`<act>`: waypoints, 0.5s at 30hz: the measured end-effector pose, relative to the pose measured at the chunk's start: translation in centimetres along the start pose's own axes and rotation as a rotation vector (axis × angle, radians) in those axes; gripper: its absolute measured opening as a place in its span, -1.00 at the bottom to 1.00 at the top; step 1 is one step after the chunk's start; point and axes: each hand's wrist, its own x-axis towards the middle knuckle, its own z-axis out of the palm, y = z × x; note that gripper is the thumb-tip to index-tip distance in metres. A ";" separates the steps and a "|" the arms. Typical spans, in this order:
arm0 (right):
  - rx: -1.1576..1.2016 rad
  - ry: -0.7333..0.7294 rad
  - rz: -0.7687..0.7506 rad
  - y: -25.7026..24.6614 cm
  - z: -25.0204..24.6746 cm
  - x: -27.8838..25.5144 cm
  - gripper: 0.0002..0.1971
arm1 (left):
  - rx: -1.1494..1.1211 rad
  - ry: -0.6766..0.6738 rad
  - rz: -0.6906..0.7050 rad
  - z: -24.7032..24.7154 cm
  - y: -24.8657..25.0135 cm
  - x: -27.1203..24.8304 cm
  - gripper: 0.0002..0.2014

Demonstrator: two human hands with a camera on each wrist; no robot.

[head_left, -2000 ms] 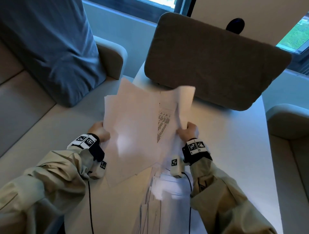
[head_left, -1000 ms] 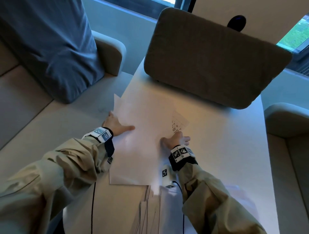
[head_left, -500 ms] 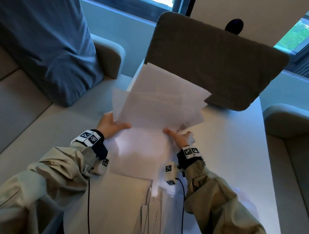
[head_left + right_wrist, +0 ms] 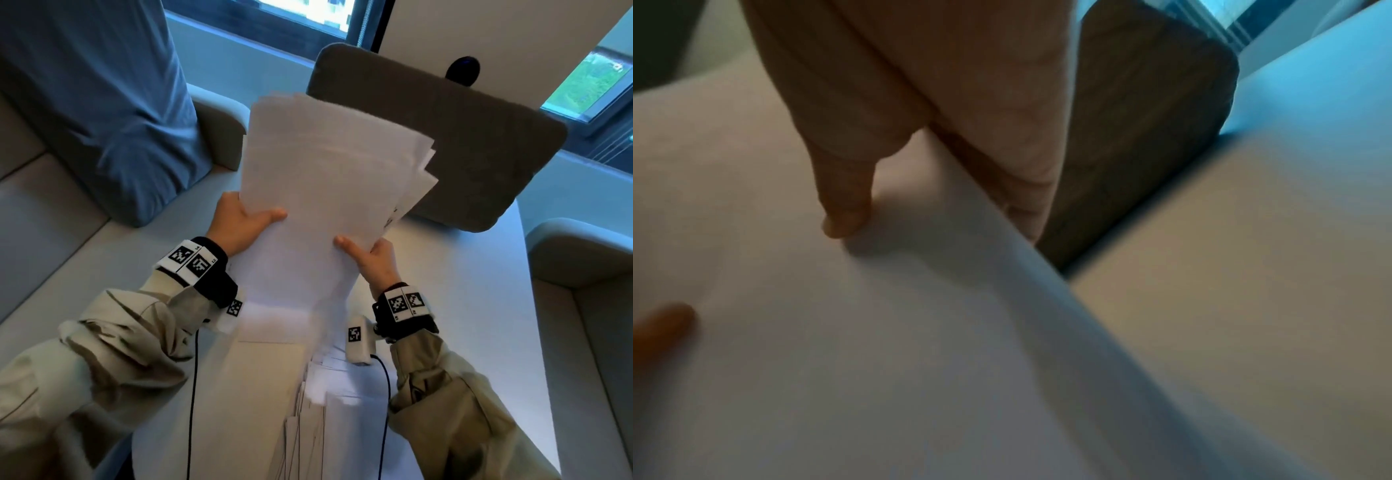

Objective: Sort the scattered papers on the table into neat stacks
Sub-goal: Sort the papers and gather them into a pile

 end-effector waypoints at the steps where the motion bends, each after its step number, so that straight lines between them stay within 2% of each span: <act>1: -0.054 0.044 -0.001 0.1 -0.7 -0.1 -0.51 | -0.029 0.023 0.029 0.0 0.9 -0.3 -0.67; 2: -0.114 0.100 0.023 0.3 -1.3 -0.2 -0.37 | -0.071 0.049 0.060 0.2 1.9 -0.7 -0.71; 4: -0.153 0.210 0.208 0.6 -2.5 -1.3 0.08 | -0.171 0.122 0.087 0.6 3.9 -1.6 -0.75; 5: -0.096 0.204 0.312 0.6 -3.1 -2.2 0.25 | -0.224 0.159 0.092 0.9 5.0 -2.3 -0.74; 7: 0.140 0.056 0.404 0.8 -4.3 -4.0 0.32 | -0.298 0.198 0.113 1.7 6.4 -3.7 -0.67; 9: 0.346 -0.070 0.352 0.6 -5.1 -5.8 0.13 | -0.348 0.190 0.131 2.7 7.1 -5.3 -0.74; 10: 0.449 -0.093 0.300 0.2 -5.3 -6.8 -0.02 | -0.365 0.168 0.121 3.2 7.2 -6.2 -0.80; 11: 0.538 -0.088 0.254 0.0 -5.7 -7.5 -0.16 | -0.374 0.136 0.101 3.7 7.0 -7.0 -0.75; 13: 0.605 -0.004 0.179 -0.3 -6.9 -8.6 -0.46 | -0.355 0.082 0.071 4.4 6.3 -8.6 -0.58; 15: 0.559 0.121 0.159 -0.4 -9.0 -9.7 -0.68 | -0.286 0.014 0.052 4.7 4.9 -9.8 -0.60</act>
